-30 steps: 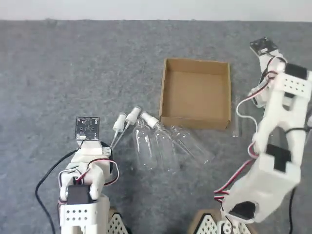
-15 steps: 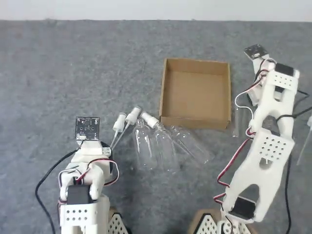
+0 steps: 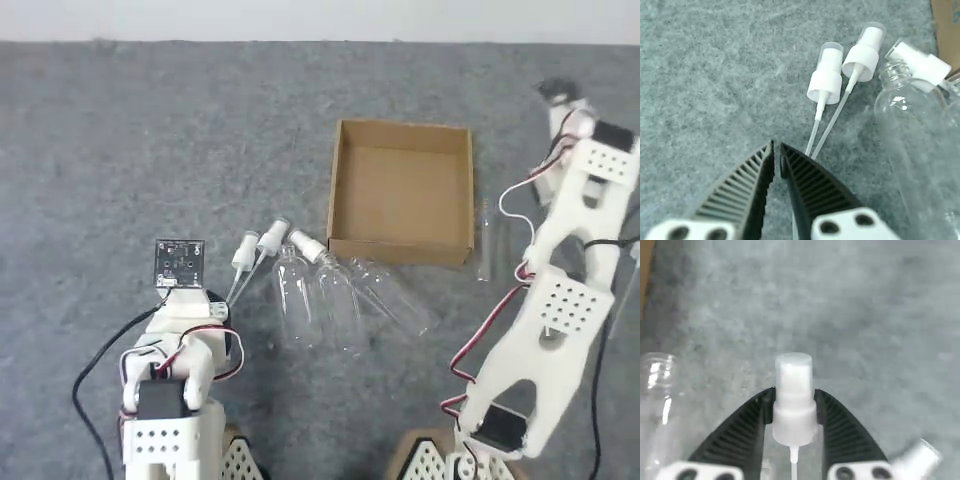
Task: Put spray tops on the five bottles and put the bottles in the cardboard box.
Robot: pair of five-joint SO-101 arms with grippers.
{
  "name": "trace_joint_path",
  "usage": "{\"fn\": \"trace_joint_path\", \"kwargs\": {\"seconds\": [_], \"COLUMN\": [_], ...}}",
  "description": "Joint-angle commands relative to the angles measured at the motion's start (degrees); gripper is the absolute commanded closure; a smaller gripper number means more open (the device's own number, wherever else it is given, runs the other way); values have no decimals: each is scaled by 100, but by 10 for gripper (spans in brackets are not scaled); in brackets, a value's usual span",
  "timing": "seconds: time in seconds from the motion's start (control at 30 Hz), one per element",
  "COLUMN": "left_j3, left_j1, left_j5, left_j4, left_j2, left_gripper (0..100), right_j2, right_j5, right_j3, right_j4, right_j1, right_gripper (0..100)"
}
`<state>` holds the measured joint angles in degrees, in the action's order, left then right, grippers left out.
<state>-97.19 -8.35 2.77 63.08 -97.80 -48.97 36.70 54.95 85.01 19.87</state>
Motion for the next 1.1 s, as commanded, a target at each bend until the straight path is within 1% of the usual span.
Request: {"fn": "trace_joint_path", "kwargs": {"seconds": [0.0, 0.13, 0.3, 0.4, 0.47, 0.63, 0.73, 0.8, 0.97, 1.07], "left_j3": [31, 31, 31, 31, 31, 31, 31, 31, 31, 31], "left_j1": [0, 0, 0, 0, -9, -9, -9, -9, -18, -18], "left_j5": [-9, -9, -9, -9, -9, -9, -9, -9, -9, -9], "left_j4": [35, 35, 35, 35, 35, 35, 44, 44, 44, 44], "left_j2": [-70, -70, -70, -70, -70, -70, -70, -70, -70, -70], "left_gripper": [986, 986, 987, 987, 987, 987, 987, 987, 987, 987], "right_j2": [954, 1305, 1710, 2018, 2343, 3187, 3327, 3257, 2721, 2273], "right_j5": [-343, -774, -1697, -2286, -2602, -3138, -3666, -4088, -5002, -5776], "right_j3": [1275, 2251, 2215, 1662, 1002, -642, -1125, -1327, -1626, -1626], "right_j4": [796, 1824, 1807, 1815, 1815, 1780, 1596, 1262, 549, 233], "right_j1": [-163, -699, -1420, -2026, -2492, -3969, -4848, -5270, -5947, -6211], "right_gripper": [950, 950, 950, 950, 950, 950, 950, 950, 946, 946]}}
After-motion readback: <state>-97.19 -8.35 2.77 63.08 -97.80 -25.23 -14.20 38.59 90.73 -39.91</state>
